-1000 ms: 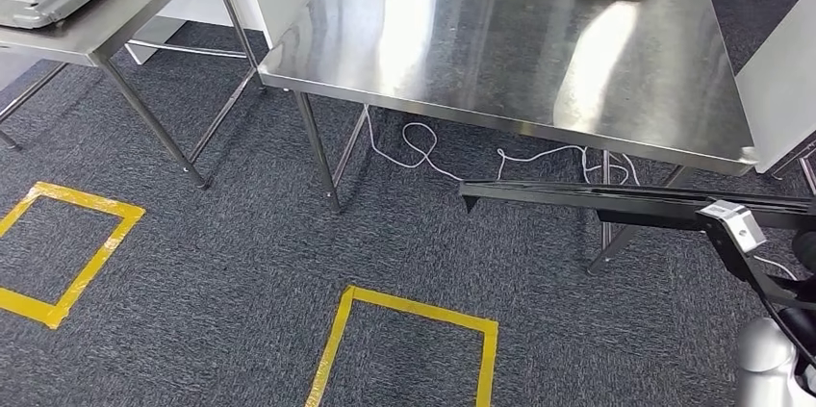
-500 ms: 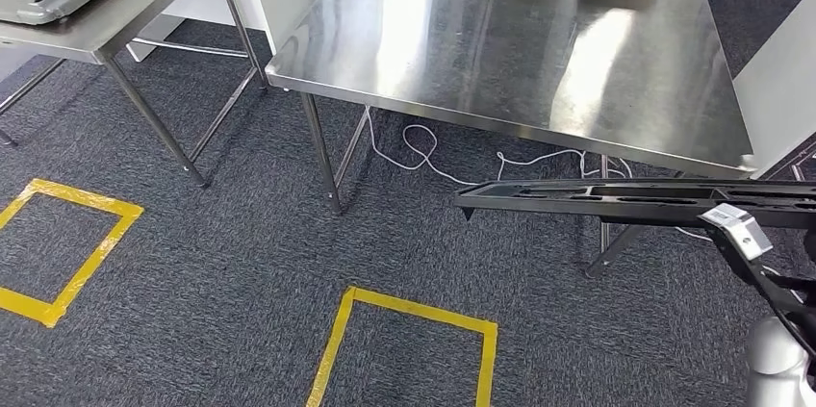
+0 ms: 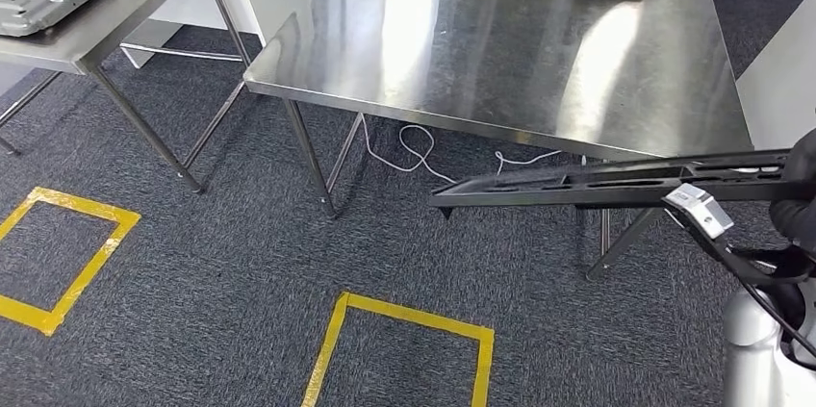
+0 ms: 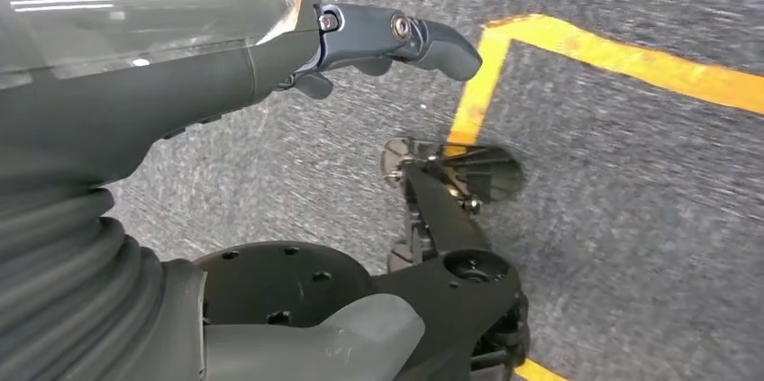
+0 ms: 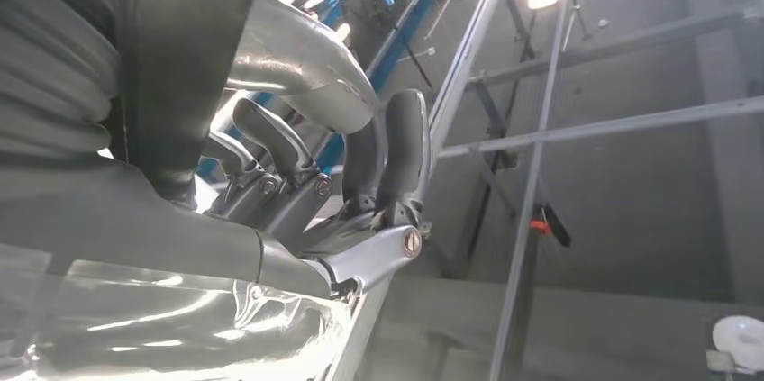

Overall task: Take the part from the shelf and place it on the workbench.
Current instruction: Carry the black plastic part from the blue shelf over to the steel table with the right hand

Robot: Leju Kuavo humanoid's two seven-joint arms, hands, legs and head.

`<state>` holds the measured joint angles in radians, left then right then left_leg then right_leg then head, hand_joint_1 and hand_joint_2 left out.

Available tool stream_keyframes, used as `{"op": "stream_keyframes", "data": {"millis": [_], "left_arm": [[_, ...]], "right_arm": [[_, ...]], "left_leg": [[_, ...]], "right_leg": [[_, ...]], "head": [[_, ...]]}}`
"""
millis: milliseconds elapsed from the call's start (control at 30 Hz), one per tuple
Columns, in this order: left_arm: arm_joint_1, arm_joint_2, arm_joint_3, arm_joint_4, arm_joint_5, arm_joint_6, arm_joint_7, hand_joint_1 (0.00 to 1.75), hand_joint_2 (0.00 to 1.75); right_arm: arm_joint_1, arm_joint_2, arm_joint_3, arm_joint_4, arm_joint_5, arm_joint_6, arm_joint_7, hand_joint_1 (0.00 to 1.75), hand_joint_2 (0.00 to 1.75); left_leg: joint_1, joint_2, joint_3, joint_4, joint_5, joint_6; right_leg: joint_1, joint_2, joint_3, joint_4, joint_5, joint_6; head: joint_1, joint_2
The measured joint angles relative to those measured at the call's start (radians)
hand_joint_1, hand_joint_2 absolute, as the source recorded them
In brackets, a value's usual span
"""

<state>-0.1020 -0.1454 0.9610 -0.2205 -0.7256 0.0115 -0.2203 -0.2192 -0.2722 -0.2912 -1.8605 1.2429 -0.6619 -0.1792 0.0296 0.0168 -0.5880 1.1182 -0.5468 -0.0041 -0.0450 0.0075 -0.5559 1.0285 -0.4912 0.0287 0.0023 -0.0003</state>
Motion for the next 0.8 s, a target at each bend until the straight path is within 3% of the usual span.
{"op": "stream_keyframes", "data": {"millis": [67,100,133,167,233,267,333,400,433,467,500,567,600,633,667,700,733,767,800], "left_arm": [[0.002,0.0,0.0,0.0,-0.002,0.002,0.002,0.0,1.75],[0.004,0.0,0.001,0.0,-0.004,0.002,0.003,0.0,1.75],[0.006,0.0,0.001,0.0,-0.006,0.002,0.004,0.0,1.75],[0.008,0.0,0.001,0.0,-0.009,0.002,0.005,0.0,1.75],[0.01,0.002,0.001,0.0,-0.013,0.002,0.005,0.0,1.75],[0.011,0.002,0.001,0.0,-0.016,0.002,0.005,0.0,1.75],[0.012,0.004,0.001,-0.001,-0.018,0.002,0.005,0.0,1.75],[0.012,0.004,0.001,-0.001,-0.018,0.002,0.006,0.0,1.75],[0.012,0.002,0.001,-0.001,-0.018,0.002,0.007,0.0,1.75],[0.012,0.002,0.002,-0.001,-0.018,0.002,0.007,0.0,1.75],[0.011,0.001,0.002,-0.001,-0.018,0.001,0.007,0.0,1.75],[0.011,-0.001,0.002,-0.001,-0.018,0.001,0.007,0.0,1.75],[0.012,-0.003,0.003,-0.001,-0.017,0.001,0.007,0.0,1.75],[0.013,-0.005,0.003,-0.001,-0.017,0.0,0.007,0.0,1.75],[0.014,-0.007,0.003,-0.001,-0.016,0.0,0.008,0.0,1.75],[0.015,-0.008,0.003,-0.001,-0.015,0.0,0.008,0.0,1.75],[0.016,-0.009,0.004,-0.001,-0.013,-0.001,0.008,0.0,1.75],[0.017,-0.008,0.007,-0.001,-0.011,-0.001,0.008,0.0,1.75],[0.017,-0.007,0.01,-0.001,-0.009,0.0,0.008,0.0,1.75]], "right_arm": [[-0.004,-0.001,0.004,0.0,0.001,-0.001,0.006,1.75,1.75],[-0.003,-0.001,0.005,0.0,0.002,-0.001,0.009,1.75,1.75],[0.001,-0.002,0.006,0.0,0.003,-0.001,0.013,1.75,1.75],[0.005,-0.002,0.006,-0.001,0.005,-0.001,0.016,1.75,1.75],[0.016,-0.002,0.006,-0.004,0.008,-0.002,0.02,1.75,1.75],[0.021,-0.002,0.006,-0.007,0.009,-0.002,0.022,1.75,1.75],[0.031,-0.003,0.006,-0.01,0.01,-0.002,0.023,1.75,1.75],[0.038,-0.007,0.006,-0.014,0.008,-0.001,0.022,1.75,1.75],[0.039,-0.01,0.006,-0.015,0.006,0.0,0.021,1.75,1.75],[0.039,-0.013,0.006,-0.017,0.005,0.0,0.021,1.75,1.75],[0.037,-0.015,0.007,-0.017,0.003,0.001,0.021,1.75,1.75],[0.035,-0.018,0.007,-0.017,0.0,0.002,0.02,1.75,1.75],[0.035,-0.02,0.007,-0.017,0.0,0.002,0.02,1.75,1.75],[0.035,-0.021,0.008,-0.016,0.0,0.003,0.019,1.75,1.75],[0.035,-0.022,0.009,-0.015,-0.001,0.004,0.018,1.75,1.75],[0.034,-0.022,0.01,-0.013,-0.001,0.006,0.018,1.75,1.75],[0.031,-0.022,0.011,-0.009,-0.001,0.009,0.017,1.75,1.75],[0.026,-0.022,0.013,-0.003,-0.001,0.012,0.016,1.75,1.75],[0.018,-0.022,0.016,0.004,0.0,0.016,0.016,1.75,1.75]], "left_leg": [[-0.002,-0.005,-0.102,0.145,-0.034,0.003],[-0.004,-0.006,-0.146,0.193,-0.032,0.008],[-0.007,-0.007,-0.173,0.203,-0.009,0.017],[-0.014,-0.009,-0.18,0.17,0.036,0.03],[-0.034,-0.021,-0.15,0.036,0.142,0.071],[-0.043,-0.026,-0.129,-0.022,0.172,0.091],[-0.055,-0.032,-0.098,-0.078,0.174,0.118],[-0.059,-0.029,-0.065,-0.113,0.163,0.128],[-0.059,-0.028,-0.044,-0.132,0.161,0.13],[-0.057,-0.026,-0.024,-0.147,0.158,0.13],[-0.054,-0.026,-0.007,-0.158,0.151,0.127],[-0.052,-0.026,0.016,-0.163,0.13,0.115],[-0.051,-0.026,0.029,-0.164,0.117,0.107],[-0.05,-0.026,0.043,-0.164,0.104,0.1],[-0.048,-0.027,0.06,-0.163,0.091,0.093],[-0.045,-0.028,0.077,-0.163,0.077,0.085],[-0.044,-0.028,0.09,-0.161,0.062,0.076],[-0.043,-0.028,0.104,-0.155,0.045,0.068],[-0.043,-0.026,0.112,-0.151,0.029,0.061]], "right_leg": [[0.008,0.003,0.012,0.0,-0.014,-0.013],[0.013,0.006,0.02,0.0,-0.021,-0.017],[0.017,0.01,0.031,0.0,-0.03,-0.019],[0.022,0.013,0.044,-0.001,-0.04,-0.02],[0.028,0.018,0.071,-0.007,-0.061,-0.023],[0.032,0.021,0.081,-0.014,-0.07,-0.021],[0.03,0.025,0.101,-0.032,-0.076,-0.012],[0.031,0.024,0.116,-0.033,-0.065,0.01],[0.032,0.02,0.113,-0.012,-0.056,0.018],[0.033,0.016,0.092,0.028,-0.05,0.022],[0.034,0.012,0.055,0.085,-0.055,0.019],[0.032,0.008,-0.035,0.201,-0.092,0.01],[0.029,0.007,-0.073,0.232,-0.116,0.012],[0.026,0.006,-0.096,0.234,-0.13,0.016],[0.02,0.005,-0.106,0.21,-0.127,0.027],[0.013,0.002,-0.104,0.158,-0.1,0.045],[0.004,-0.005,-0.095,0.097,-0.049,0.069],[-0.001,-0.016,-0.088,0.045,-0.001,0.087],[-0.003,-0.023,-0.079,0.01,0.035,0.088]], "head": [[-0.002,0.0],[-0.003,0.0],[-0.002,0.0],[-0.002,0.0],[-0.001,0.0],[0.001,0.0],[0.002,0.0],[-0.003,0.0],[-0.004,0.0],[-0.005,0.0],[-0.005,0.0],[-0.006,0.0],[-0.006,0.0],[-0.006,0.0],[-0.006,0.0],[-0.006,0.0],[-0.006,0.0],[-0.004,0.0],[-0.003,0.0]]}}
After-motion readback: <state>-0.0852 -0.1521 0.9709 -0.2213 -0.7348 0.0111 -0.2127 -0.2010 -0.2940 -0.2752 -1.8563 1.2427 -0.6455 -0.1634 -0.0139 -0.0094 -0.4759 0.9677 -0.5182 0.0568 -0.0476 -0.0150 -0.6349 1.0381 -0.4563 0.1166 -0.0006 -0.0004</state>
